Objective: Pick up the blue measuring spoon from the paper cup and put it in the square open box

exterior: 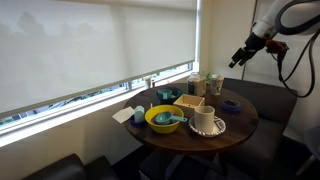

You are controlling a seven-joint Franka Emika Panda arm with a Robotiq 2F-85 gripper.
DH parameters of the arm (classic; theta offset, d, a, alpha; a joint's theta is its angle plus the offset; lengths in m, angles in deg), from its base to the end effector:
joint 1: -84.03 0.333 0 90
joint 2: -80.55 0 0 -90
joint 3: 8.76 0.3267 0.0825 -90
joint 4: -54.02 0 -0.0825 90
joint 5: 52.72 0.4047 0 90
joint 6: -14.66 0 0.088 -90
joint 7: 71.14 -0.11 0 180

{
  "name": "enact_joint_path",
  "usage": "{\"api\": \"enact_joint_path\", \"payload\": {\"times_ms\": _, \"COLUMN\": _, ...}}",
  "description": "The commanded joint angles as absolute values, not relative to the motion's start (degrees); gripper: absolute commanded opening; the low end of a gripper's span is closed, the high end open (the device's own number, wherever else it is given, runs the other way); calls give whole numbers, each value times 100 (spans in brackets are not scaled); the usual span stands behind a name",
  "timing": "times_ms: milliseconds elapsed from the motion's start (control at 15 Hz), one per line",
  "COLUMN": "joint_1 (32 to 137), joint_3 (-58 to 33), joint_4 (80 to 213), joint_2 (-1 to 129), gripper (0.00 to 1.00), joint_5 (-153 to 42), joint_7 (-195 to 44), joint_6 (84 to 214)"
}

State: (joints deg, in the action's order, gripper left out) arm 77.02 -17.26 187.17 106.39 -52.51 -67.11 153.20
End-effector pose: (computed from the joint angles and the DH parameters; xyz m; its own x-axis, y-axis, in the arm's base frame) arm 0.4567 -0.1354 0.5704 0.8361 -0.1834 0.5170 -0.1955 -0.9802 -0.0317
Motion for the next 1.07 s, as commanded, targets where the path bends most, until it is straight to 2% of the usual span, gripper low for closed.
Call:
{"api": "enact_joint_path", "payload": {"times_ms": 0, "joint_1": 7661, "joint_3": -2154, "joint_4": 17904, "joint_2": 9814, "gripper": 100, "joint_5": -5404, "joint_7": -5826, "joint_6": 14786}}
{"api": "enact_joint_path", "payload": {"times_ms": 200, "joint_1": 7682, "joint_3": -2512, "joint_4": 17242, "joint_2": 9230, "gripper": 100, "joint_5": -4894, "joint_7": -5523, "joint_6": 14516}}
{"api": "enact_joint_path", "payload": {"times_ms": 267, "joint_1": 7605, "joint_3": -2328, "joint_4": 17836, "joint_2": 9685, "gripper": 100, "joint_5": -5172, "joint_7": -5715, "joint_6": 14827}}
{"api": "enact_joint_path", "payload": {"times_ms": 533, "joint_1": 7578, "joint_3": -2430, "joint_4": 17373, "joint_2": 9263, "gripper": 100, "joint_5": -5036, "joint_7": -5605, "joint_6": 14667}}
{"api": "enact_joint_path", "payload": {"times_ms": 600, "joint_1": 7561, "joint_3": -2447, "joint_4": 17221, "joint_2": 9114, "gripper": 100, "joint_5": -5062, "joint_7": -5574, "joint_6": 14757}}
{"api": "enact_joint_path", "payload": {"times_ms": 800, "joint_1": 7591, "joint_3": -2625, "joint_4": 16380, "joint_2": 8517, "gripper": 100, "joint_5": -4902, "joint_7": -4777, "joint_6": 13872}}
{"api": "enact_joint_path", "payload": {"times_ms": 1000, "joint_1": 7552, "joint_3": -2558, "joint_4": 15757, "joint_2": 7816, "gripper": 100, "joint_5": -4668, "joint_7": -4600, "joint_6": 14155}}
